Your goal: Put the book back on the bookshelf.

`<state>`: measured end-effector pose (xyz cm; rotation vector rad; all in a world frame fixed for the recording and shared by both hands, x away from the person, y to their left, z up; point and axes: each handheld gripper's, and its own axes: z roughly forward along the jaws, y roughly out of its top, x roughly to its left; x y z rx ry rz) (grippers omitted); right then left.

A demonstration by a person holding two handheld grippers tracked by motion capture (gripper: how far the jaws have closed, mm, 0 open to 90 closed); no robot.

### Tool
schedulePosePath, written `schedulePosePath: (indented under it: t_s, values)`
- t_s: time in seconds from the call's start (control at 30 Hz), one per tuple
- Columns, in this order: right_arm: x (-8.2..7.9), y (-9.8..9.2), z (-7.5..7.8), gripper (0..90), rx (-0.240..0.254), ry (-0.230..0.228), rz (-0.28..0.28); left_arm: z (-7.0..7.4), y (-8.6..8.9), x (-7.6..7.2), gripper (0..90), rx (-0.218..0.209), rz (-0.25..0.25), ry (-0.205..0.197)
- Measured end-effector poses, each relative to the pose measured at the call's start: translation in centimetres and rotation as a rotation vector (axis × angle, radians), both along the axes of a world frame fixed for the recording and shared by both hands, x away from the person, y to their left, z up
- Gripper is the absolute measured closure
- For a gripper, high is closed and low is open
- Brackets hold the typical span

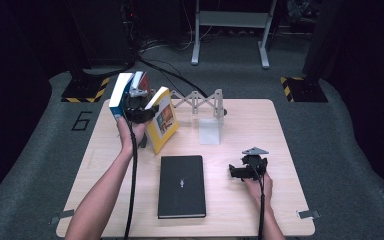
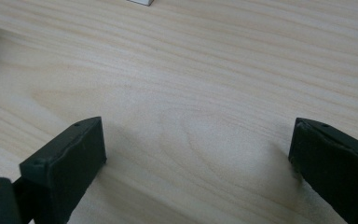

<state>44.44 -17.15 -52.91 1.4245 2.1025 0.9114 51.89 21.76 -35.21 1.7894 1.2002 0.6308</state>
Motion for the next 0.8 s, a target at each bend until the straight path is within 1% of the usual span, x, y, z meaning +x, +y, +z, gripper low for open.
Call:
schedulePosePath:
  t_s: [0.03, 0.07, 0.13, 0.17, 0.2, 0.3, 0.47, 0.53, 0.6, 0.7, 0.8]
  values:
    - [0.0, 0.0, 0.0, 2.9, 0.0, 0.0, 0.0, 0.0, 0.0, 0.0, 75.5, 0.0, 0.0, 0.0]
    - [0.0, 0.0, 0.0, 2.9, 0.0, 0.0, 0.0, 0.0, -0.2, 0.5, 75.6, -0.013, 0.023, -0.002]
    - [0.0, 0.0, 0.0, 2.9, 0.0, 0.0, 0.0, -0.2, -0.3, 1.1, 75.5, -0.027, 0.049, 0.003]
    - [0.0, 0.0, 0.0, 2.9, 0.0, 0.0, 0.0, -0.3, -0.4, 1.3, 75.5, -0.027, 0.064, 0.002]
    - [0.0, 0.0, 0.0, 2.9, 0.0, 0.0, 0.0, -0.3, -0.5, 1.5, 75.5, -0.018, 0.072, 0.008]
    - [0.0, 0.0, 0.0, 3.0, 0.0, 0.001, 0.004, -0.7, -0.7, 2.2, 75.5, -0.023, 0.112, 0.019]
    - [0.0, 0.0, 0.0, 3.0, 0.0, 0.001, 0.004, -1.0, -0.7, 3.0, 75.4, -0.045, 0.177, 0.02]
    - [0.0, 0.0, 0.0, 3.1, 0.0, 0.0, 0.004, -1.1, -0.8, 3.2, 75.4, -0.043, 0.194, 0.016]
    - [0.0, 0.0, 0.0, 3.1, 0.0, 0.001, 0.004, -1.1, -0.9, 3.4, 75.4, -0.046, 0.206, 0.024]
    - [0.0, 0.0, 0.0, 3.1, 0.001, 0.0, 0.004, -1.1, -1.0, 3.8, 75.4, -0.066, 0.233, 0.027]
    - [0.0, 0.0, 0.0, 3.1, 0.0, 0.001, 0.004, -1.1, -1.0, 4.1, 75.4, -0.066, 0.244, 0.029]
